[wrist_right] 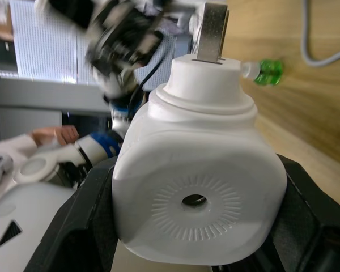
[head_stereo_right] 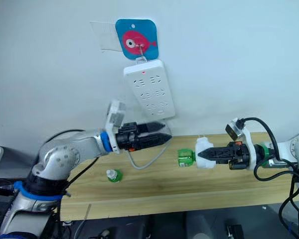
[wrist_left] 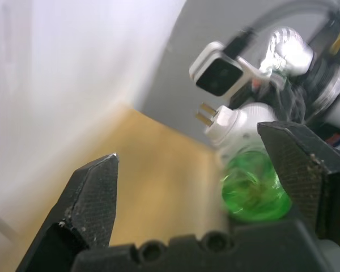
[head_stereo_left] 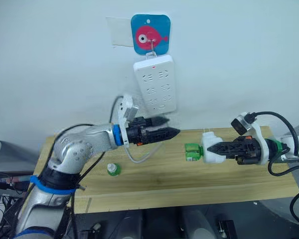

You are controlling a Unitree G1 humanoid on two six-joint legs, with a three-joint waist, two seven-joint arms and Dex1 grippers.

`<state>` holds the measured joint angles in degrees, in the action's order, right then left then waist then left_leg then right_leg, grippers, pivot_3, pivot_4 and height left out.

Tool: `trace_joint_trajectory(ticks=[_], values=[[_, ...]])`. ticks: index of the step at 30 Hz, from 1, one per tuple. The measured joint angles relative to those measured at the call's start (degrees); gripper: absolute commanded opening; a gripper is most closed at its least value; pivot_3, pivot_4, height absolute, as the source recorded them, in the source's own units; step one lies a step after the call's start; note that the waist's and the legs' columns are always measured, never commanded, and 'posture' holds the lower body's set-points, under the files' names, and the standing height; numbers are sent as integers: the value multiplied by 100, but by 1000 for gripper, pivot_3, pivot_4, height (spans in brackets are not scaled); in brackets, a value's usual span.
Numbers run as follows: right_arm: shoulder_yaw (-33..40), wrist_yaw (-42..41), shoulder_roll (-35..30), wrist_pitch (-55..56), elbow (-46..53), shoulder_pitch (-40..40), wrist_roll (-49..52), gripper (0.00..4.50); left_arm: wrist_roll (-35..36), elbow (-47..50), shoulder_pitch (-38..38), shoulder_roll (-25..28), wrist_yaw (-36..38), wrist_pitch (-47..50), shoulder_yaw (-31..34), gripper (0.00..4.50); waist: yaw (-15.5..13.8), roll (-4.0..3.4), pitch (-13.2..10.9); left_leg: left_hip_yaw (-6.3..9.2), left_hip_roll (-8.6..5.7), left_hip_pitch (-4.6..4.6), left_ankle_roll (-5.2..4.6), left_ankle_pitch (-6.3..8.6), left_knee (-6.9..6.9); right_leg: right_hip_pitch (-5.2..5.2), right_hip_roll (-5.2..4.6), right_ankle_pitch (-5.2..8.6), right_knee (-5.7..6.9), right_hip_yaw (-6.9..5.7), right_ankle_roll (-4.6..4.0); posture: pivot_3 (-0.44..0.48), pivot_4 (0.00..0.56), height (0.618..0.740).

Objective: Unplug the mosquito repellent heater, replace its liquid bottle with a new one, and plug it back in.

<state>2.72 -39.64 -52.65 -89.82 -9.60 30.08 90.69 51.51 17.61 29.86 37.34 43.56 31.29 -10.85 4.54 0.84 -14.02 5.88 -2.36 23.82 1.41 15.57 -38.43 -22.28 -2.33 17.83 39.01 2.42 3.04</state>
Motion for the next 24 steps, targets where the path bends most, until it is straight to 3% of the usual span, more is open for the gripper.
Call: trace_joint_trajectory(ticks=[1,3,5,8,11,16,24], values=[[11,10,57,-25,-30,39,-7,3038,-893,43,-279,3,498,-1219,-138,4490,9,-2,1,-8,3,-4,-1,1,5,0,-6,-1,-5,6,1,-100,247,740],[56,17,109,-75,-77,36,-23,3038,-2021,-95,-749,-71,1118,-2868,-362,4490,0,0,0,-12,3,-4,-4,2,19,-4,-10,-1,-6,9,1,-102,250,740],[59,31,165,-111,-87,39,-58,3038,-2793,-555,-842,-398,1438,-4274,-410,4490,-43,0,0,4,3,1,-24,13,15,-5,-17,-4,-6,9,-4,-106,250,740],[66,52,197,-187,-87,58,-60,3038,-3642,-1280,-710,-677,1649,-6246,-399,4490,-132,0,0,10,3,3,-24,13,6,-3,-20,-8,-3,5,-6,-109,254,740],[79,71,200,-212,-87,78,-59,3038,-4236,-2026,-586,-890,1658,-7594,-405,4490,-151,0,0,9,-5,6,-25,14,-1,-2,-30,-13,-6,4,3,-114,252,740],[78,133,215,-220,-86,93,-30,3038,-4970,-3029,-216,-1262,1344,-8879,-481,4490,-138,1,0,11,-6,9,-27,14,-10,-2,-31,-15,-2,0,6,-120,254,740],[78,376,276,-217,-18,108,306,3038,-5751,-3693,242,-1620,503,-9820,-538,4490,-115,1,-1,13,-5,10,-28,14,-13,-2,-29,-15,0,-4,7,-126,256,740]])
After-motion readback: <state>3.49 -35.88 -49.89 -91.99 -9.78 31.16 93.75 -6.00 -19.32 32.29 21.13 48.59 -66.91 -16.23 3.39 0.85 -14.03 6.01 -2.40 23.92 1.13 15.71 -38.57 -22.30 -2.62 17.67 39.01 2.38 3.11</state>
